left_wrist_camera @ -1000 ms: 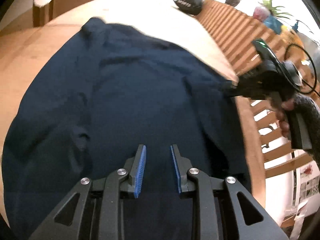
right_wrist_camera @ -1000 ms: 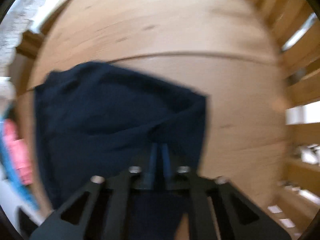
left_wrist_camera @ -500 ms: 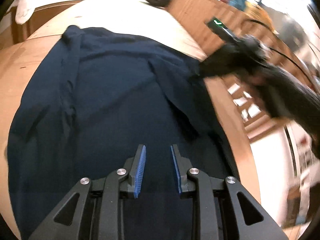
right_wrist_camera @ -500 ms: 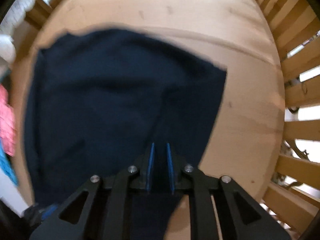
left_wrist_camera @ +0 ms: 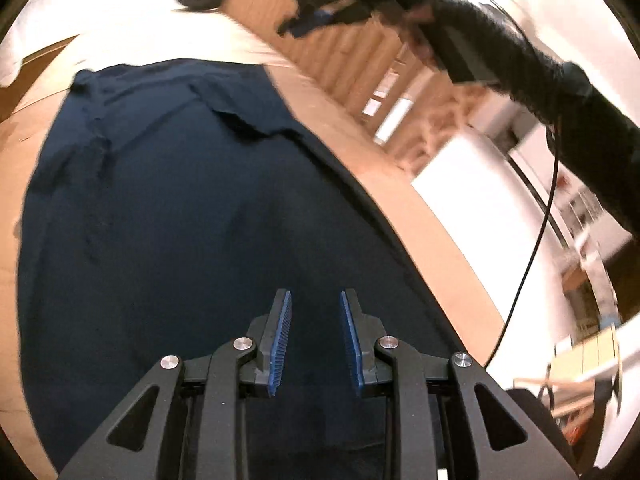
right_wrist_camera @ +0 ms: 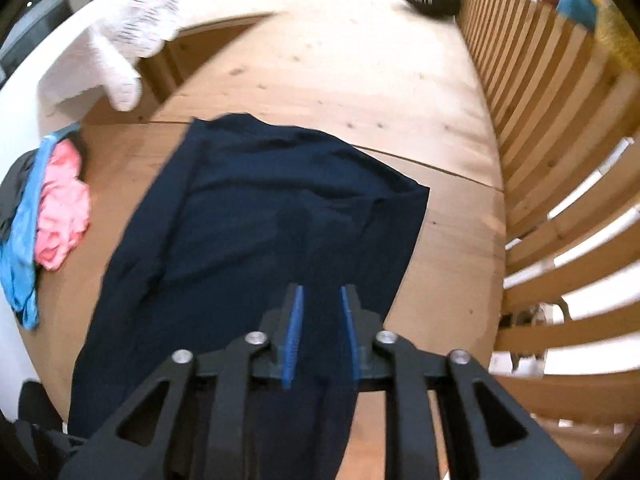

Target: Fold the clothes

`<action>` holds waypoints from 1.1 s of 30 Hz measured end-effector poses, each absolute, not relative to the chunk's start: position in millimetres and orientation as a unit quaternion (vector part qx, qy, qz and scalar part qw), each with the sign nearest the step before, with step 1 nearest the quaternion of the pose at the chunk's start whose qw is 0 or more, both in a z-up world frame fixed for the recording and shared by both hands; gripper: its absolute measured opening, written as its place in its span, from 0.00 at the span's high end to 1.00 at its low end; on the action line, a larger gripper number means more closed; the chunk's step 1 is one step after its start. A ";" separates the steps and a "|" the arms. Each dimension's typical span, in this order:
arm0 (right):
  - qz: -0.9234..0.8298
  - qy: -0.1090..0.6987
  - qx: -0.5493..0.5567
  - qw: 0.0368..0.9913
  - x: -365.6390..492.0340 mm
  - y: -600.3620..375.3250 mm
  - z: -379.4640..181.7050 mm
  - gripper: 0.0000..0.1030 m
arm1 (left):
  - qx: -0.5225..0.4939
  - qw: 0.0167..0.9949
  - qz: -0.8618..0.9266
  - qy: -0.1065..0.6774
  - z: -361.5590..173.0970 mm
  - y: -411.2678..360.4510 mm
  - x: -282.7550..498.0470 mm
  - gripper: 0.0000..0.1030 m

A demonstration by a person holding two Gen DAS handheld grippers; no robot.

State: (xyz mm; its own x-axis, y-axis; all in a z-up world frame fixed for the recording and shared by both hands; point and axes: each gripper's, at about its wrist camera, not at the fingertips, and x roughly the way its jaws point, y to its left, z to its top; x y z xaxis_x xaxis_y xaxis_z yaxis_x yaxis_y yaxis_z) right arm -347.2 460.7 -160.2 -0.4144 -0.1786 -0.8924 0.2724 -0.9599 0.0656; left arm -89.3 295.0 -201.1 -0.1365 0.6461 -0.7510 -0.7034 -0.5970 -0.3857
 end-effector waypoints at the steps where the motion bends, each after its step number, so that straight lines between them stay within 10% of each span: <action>1: -0.842 0.037 0.521 0.135 -335.1 457.7 -155.1 0.76 | -0.476 0.462 0.748 0.034 -200.6 294.6 -75.0 0.77; 12: -0.878 -0.020 0.470 0.085 -181.2 488.9 -56.9 0.65 | -0.439 0.559 0.694 0.114 -203.7 318.8 80.7 0.76; 33: -0.862 -0.081 0.495 0.073 -73.9 566.9 -89.1 0.65 | -0.336 0.518 0.712 0.336 -245.3 421.0 156.8 0.65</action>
